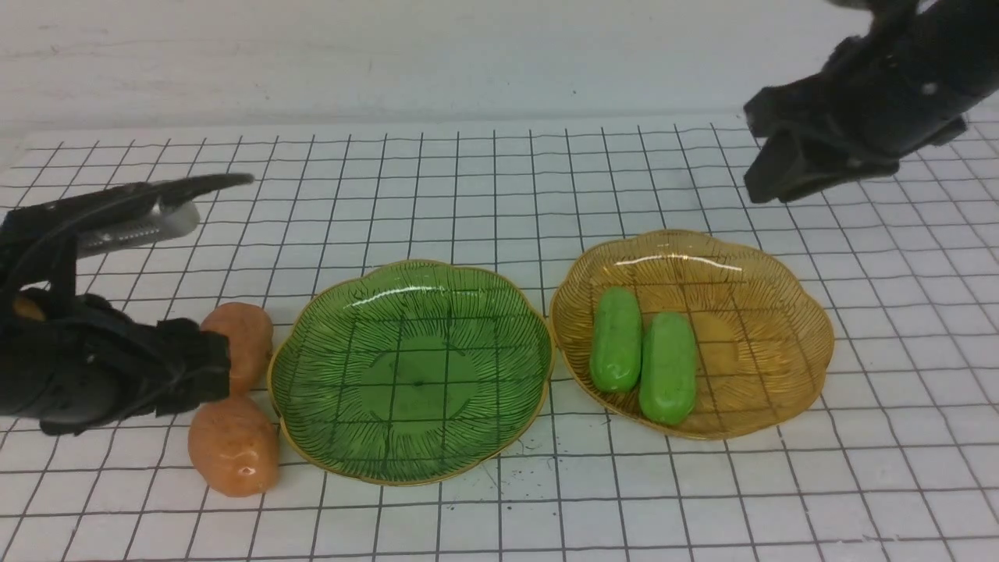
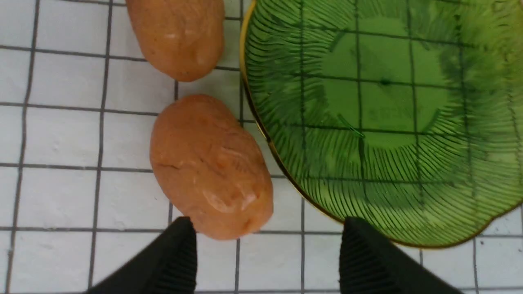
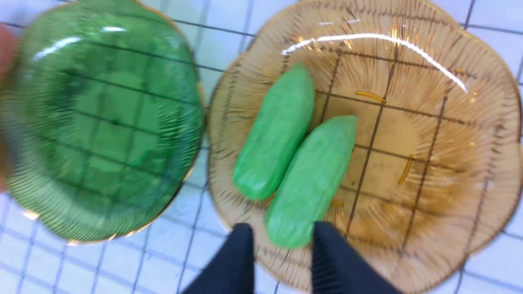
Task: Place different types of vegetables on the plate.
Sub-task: 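Put the potatoes from the left side into the left plate with the left gripper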
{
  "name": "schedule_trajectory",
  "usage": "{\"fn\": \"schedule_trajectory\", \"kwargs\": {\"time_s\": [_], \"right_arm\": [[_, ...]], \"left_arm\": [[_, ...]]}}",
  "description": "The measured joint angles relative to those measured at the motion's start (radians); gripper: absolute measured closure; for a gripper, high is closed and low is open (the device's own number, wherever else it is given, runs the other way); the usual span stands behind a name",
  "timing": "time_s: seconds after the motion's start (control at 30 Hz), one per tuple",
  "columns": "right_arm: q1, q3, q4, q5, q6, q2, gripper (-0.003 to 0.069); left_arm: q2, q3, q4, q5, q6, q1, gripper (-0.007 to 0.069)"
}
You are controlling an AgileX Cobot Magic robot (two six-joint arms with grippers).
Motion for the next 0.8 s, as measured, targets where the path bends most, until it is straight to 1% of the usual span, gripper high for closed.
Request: {"fn": "schedule_trajectory", "kwargs": {"time_s": [0.03, 0.17, 0.37, 0.4, 0.43, 0.57, 0.67, 0.73, 0.77, 0.8], "right_arm": [[0.000, 0.054, 0.000, 0.005, 0.000, -0.070, 0.0572], [0.000, 0.161, 0.000, 0.007, -0.014, -0.183, 0.0621], [0.000, 0.389, 0.001, 0.014, -0.062, -0.366, 0.0632], [0.000, 0.395, 0.001, 0.014, -0.062, -0.371, 0.0632], [0.000, 0.440, 0.000, 0.015, -0.074, -0.411, 0.0633], [0.000, 0.492, 0.000, 0.017, -0.093, -0.462, 0.0633], [0.000, 0.502, 0.000, 0.017, -0.098, -0.472, 0.0633], [0.000, 0.504, -0.001, 0.017, -0.100, -0.474, 0.0633], [0.000, 0.504, -0.001, 0.017, -0.100, -0.474, 0.0633], [0.000, 0.504, -0.001, 0.017, -0.101, -0.474, 0.0633]], "left_arm": [[0.064, -0.054, 0.004, -0.001, -0.021, 0.000, 0.0198], [0.173, -0.160, 0.019, -0.002, -0.026, 0.000, 0.0198], [0.389, -0.349, 0.093, 0.015, -0.038, 0.000, 0.0198], [0.397, -0.349, 0.093, 0.017, -0.037, 0.000, 0.0198], [0.460, -0.416, 0.106, 0.038, -0.055, 0.000, 0.0198], [0.580, -0.529, 0.148, 0.085, -0.070, 0.000, 0.0194], [0.645, -0.599, 0.193, 0.133, -0.080, 0.000, 0.0172], [0.679, -0.626, 0.236, 0.162, -0.093, 0.000, 0.0134], [0.679, -0.628, 0.239, 0.165, -0.095, 0.000, 0.0134], [0.690, -0.633, 0.262, 0.174, -0.104, 0.000, 0.0109]]}}
